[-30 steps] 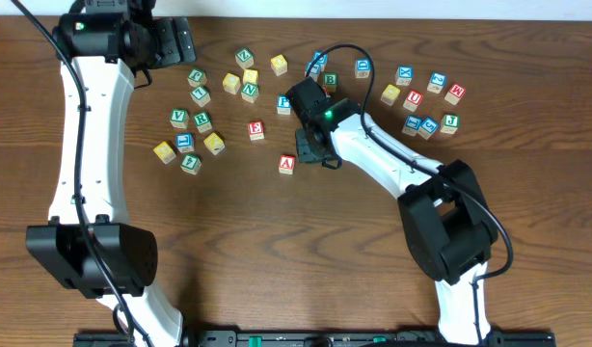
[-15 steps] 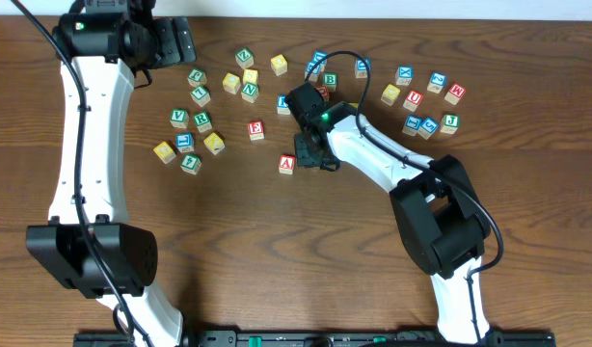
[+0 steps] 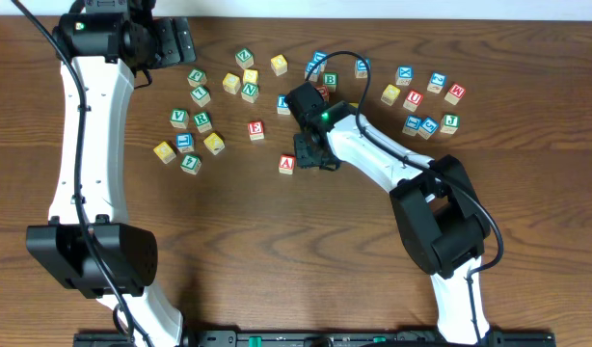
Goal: Spell out AI2
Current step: 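Carry the I block toward the A block with the right gripper, then set the I block down right of the A block and release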
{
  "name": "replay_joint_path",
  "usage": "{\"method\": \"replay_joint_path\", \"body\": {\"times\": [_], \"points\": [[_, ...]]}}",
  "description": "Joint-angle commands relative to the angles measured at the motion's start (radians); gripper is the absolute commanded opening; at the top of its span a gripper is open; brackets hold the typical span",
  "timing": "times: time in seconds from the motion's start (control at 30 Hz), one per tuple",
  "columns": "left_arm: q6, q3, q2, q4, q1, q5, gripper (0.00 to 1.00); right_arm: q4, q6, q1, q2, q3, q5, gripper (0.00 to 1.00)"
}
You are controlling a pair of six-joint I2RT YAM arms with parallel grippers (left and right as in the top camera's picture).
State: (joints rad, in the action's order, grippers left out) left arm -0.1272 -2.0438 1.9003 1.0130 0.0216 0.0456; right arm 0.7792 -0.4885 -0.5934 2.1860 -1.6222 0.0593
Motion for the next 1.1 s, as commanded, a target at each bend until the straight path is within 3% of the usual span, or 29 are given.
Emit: {"method": "replay_joint_path", "body": {"times": [0.0,0.3,1.07], "points": [[0.002,-0.007,0.007,0.000,0.000,-0.009,0.98,0.031,0.023,0.009,-0.004,-0.087,0.003,0.45],[0.002,-0.007,0.007,0.000,0.000,-0.009,0.98,0.100,0.045,-0.007,-0.046,-0.197,-0.090,0.46],[0.002,-0.007,0.007,0.000,0.000,-0.009,0.98,-0.042,-0.024,-0.129,-0.034,-0.033,-0.005,0.41]]}}
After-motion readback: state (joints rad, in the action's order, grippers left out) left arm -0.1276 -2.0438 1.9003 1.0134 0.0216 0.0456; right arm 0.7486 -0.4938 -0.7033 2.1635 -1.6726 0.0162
